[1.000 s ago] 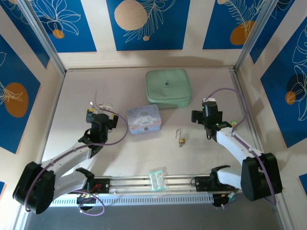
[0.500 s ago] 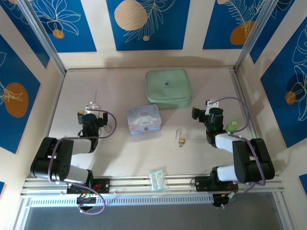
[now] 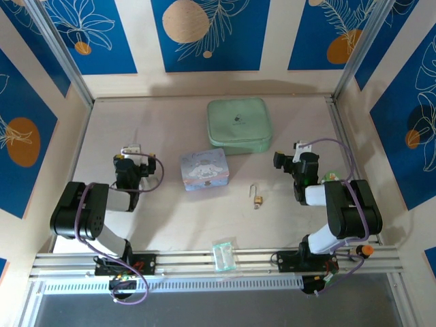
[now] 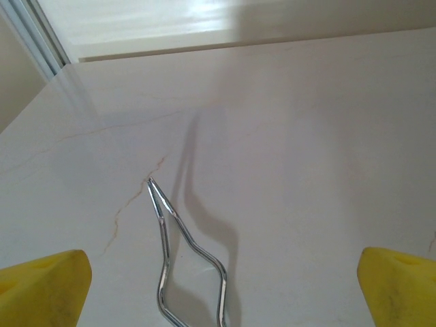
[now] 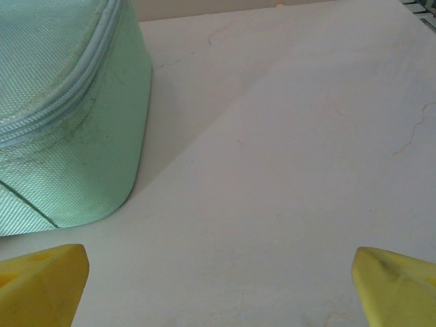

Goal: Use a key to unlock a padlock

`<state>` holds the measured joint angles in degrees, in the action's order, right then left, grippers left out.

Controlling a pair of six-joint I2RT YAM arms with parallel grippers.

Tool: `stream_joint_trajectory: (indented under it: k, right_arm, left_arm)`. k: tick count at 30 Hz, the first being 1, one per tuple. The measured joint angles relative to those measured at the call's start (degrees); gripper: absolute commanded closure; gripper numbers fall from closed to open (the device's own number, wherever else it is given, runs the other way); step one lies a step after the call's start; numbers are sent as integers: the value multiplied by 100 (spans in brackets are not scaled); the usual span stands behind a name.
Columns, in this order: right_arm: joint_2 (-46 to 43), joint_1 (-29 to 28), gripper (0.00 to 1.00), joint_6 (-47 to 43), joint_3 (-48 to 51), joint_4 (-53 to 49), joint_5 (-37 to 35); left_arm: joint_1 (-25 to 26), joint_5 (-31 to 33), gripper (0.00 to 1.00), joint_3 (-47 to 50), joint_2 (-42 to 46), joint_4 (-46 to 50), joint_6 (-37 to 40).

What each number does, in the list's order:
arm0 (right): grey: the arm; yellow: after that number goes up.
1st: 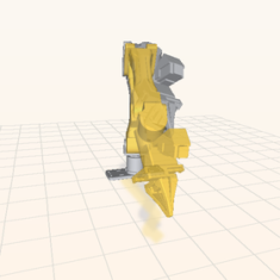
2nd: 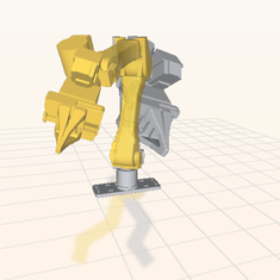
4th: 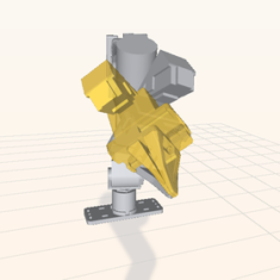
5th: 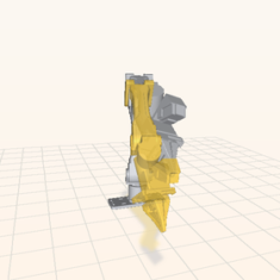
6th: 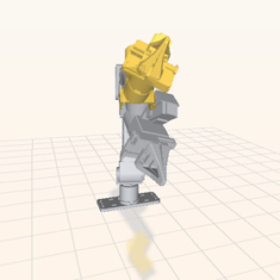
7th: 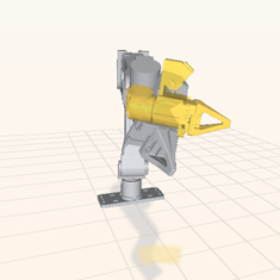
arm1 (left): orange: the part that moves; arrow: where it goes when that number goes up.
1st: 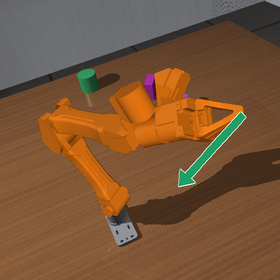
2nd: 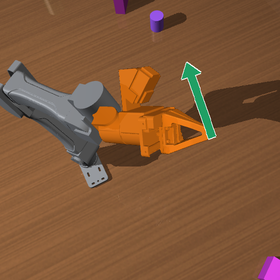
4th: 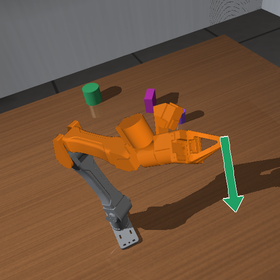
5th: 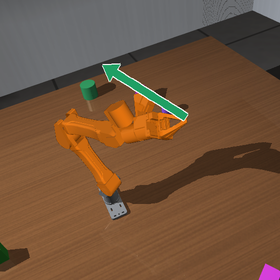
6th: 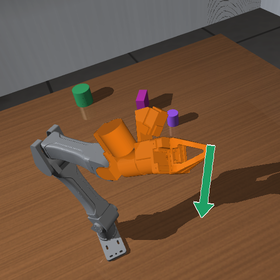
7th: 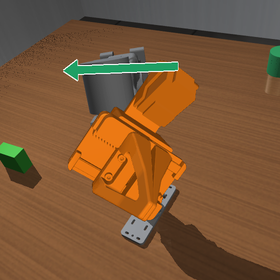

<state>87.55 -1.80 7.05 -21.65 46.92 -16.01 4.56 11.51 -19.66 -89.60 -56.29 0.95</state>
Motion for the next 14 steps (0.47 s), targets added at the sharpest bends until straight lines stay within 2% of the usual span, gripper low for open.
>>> stream_joint_trajectory:
  k: [9,14]
  right_arm:
    - [0,0,1,0,0,4,66]
    - [0,90,1,-63,-52,-50,627]
  left_arm:
    - [0,-20,1,0,0,37,0]
    - [2,-44,1,0,0,37,2]
